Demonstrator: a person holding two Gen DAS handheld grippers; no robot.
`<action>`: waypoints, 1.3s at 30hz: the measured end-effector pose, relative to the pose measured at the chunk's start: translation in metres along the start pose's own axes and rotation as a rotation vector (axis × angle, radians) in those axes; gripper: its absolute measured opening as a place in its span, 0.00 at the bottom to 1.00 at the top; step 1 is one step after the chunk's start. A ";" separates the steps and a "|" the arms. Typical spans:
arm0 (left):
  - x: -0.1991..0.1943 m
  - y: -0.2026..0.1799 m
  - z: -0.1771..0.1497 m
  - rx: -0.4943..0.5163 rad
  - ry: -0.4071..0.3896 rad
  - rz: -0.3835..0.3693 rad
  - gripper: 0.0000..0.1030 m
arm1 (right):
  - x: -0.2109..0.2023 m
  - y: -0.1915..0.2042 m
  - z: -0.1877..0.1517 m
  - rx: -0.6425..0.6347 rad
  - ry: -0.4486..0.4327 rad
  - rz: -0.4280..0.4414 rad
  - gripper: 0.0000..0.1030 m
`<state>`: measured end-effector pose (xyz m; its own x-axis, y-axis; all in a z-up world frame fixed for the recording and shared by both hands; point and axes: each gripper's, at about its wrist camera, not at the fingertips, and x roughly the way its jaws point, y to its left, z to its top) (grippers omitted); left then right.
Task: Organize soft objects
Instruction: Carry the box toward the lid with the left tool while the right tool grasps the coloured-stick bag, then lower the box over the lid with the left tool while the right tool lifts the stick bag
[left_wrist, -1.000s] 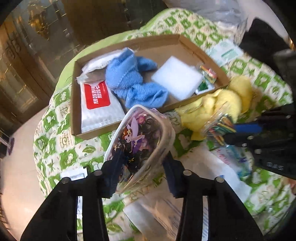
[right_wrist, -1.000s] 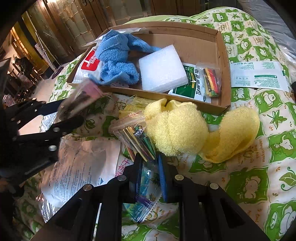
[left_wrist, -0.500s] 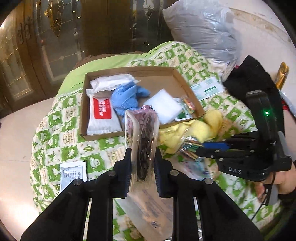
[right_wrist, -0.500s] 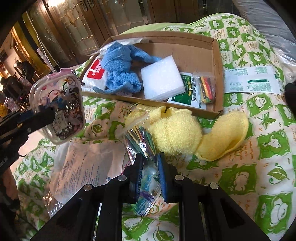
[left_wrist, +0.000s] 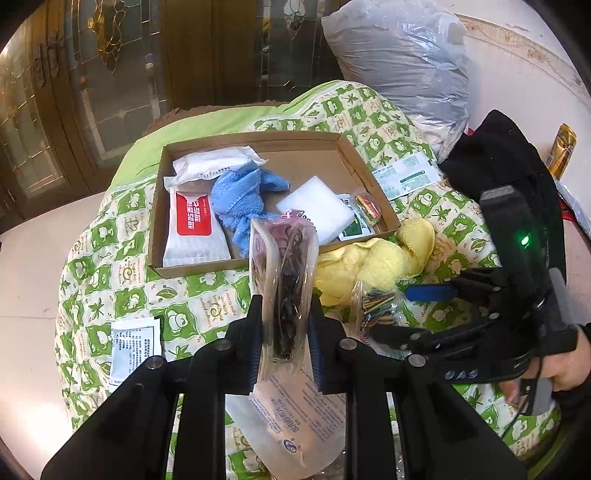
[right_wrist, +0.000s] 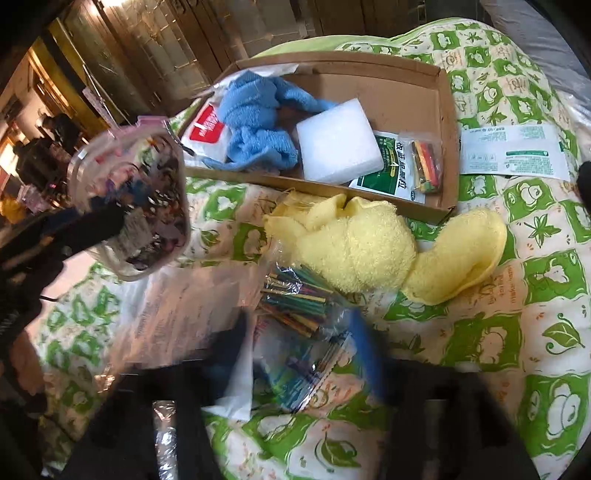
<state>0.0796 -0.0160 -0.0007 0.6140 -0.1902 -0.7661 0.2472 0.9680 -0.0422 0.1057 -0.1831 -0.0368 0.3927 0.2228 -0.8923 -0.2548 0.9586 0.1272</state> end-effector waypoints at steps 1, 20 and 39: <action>0.001 0.000 0.000 -0.001 0.002 0.000 0.19 | 0.002 0.001 0.001 -0.009 0.000 -0.014 0.66; 0.000 -0.001 0.002 -0.003 -0.005 0.002 0.19 | 0.007 -0.008 0.006 0.042 -0.013 -0.018 0.37; -0.006 -0.011 0.010 0.024 -0.024 0.008 0.19 | -0.015 -0.012 0.003 0.055 -0.048 -0.057 0.37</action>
<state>0.0811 -0.0275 0.0107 0.6338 -0.1870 -0.7506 0.2602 0.9653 -0.0207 0.1058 -0.1968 -0.0237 0.4475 0.1742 -0.8771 -0.1824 0.9780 0.1012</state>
